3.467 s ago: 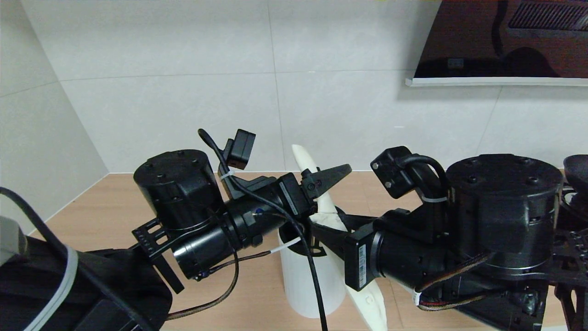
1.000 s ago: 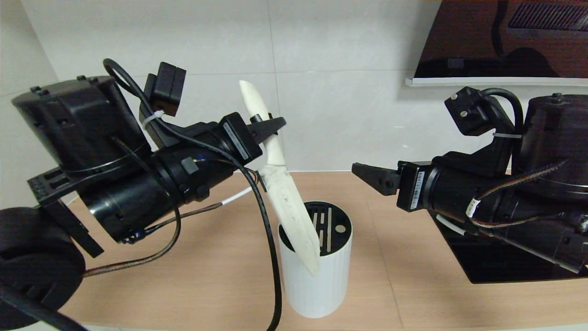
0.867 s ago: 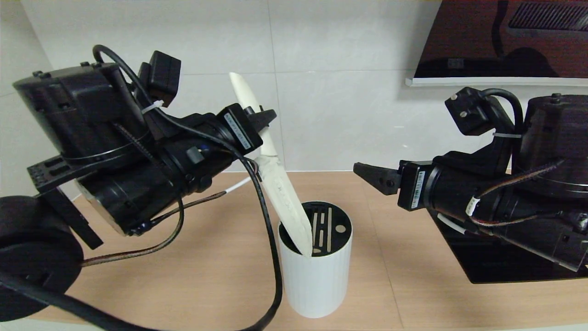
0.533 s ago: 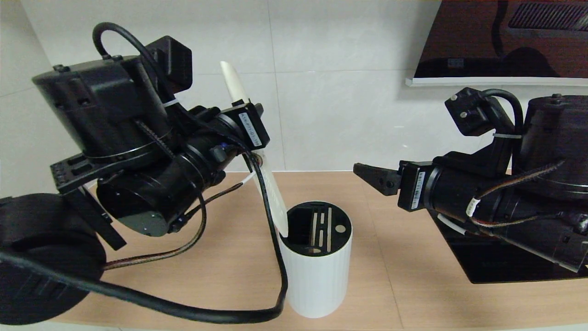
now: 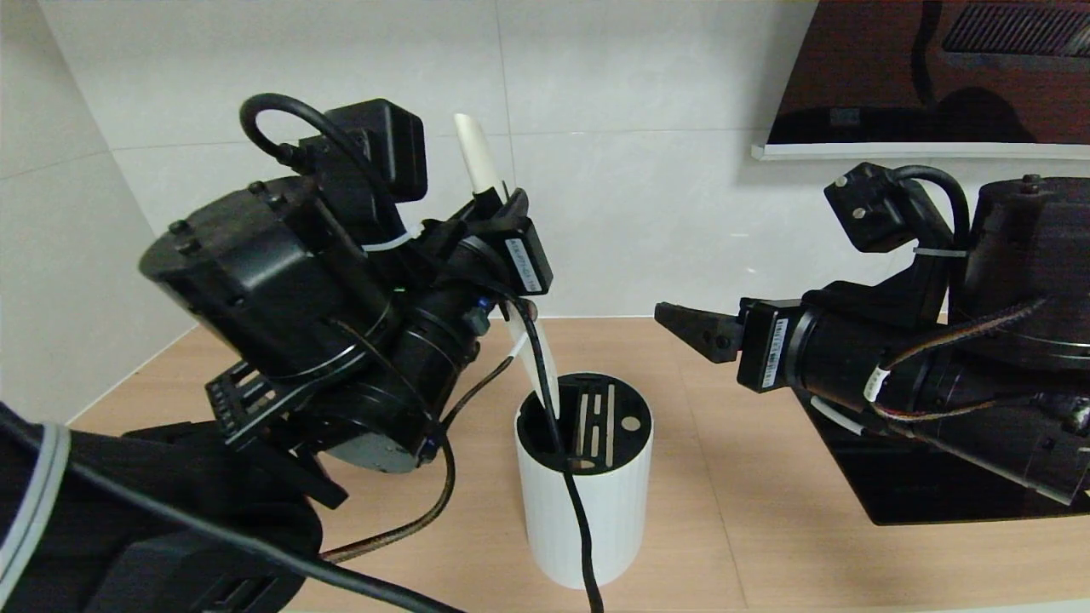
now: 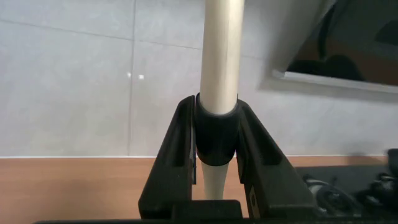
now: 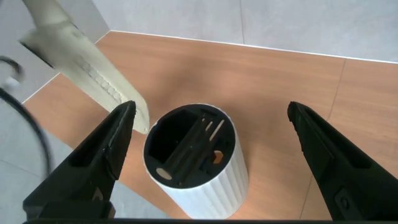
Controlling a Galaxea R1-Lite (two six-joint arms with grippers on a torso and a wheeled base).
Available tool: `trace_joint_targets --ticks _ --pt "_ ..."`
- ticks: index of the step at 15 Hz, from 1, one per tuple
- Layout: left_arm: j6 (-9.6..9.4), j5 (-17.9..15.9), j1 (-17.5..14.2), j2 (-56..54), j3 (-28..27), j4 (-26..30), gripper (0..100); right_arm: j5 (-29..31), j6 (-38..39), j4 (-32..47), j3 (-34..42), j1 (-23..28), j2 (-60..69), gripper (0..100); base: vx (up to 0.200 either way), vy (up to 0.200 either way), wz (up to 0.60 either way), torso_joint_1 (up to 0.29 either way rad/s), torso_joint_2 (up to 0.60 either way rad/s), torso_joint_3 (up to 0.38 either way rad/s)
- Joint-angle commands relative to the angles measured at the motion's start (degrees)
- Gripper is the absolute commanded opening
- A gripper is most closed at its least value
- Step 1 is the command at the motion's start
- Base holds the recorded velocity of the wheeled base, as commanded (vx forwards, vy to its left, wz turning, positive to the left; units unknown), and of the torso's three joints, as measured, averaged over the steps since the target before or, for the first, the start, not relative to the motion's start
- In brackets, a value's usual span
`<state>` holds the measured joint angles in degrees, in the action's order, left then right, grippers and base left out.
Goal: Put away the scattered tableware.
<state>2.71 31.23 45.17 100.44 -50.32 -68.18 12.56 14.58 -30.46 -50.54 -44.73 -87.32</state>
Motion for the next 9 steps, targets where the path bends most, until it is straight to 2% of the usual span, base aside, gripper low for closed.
trace_joint_targets --ticks 1,9 --pt "0.11 0.1 0.4 2.3 0.2 0.0 0 0.0 0.0 0.0 0.0 0.0 0.0 100 0.0 0.0 0.0 0.0 0.0 0.0" --pt "0.19 0.1 0.4 7.2 0.2 -3.5 0 0.0 0.0 0.0 0.0 0.0 0.0 100 0.0 0.0 0.0 0.0 0.0 0.0"
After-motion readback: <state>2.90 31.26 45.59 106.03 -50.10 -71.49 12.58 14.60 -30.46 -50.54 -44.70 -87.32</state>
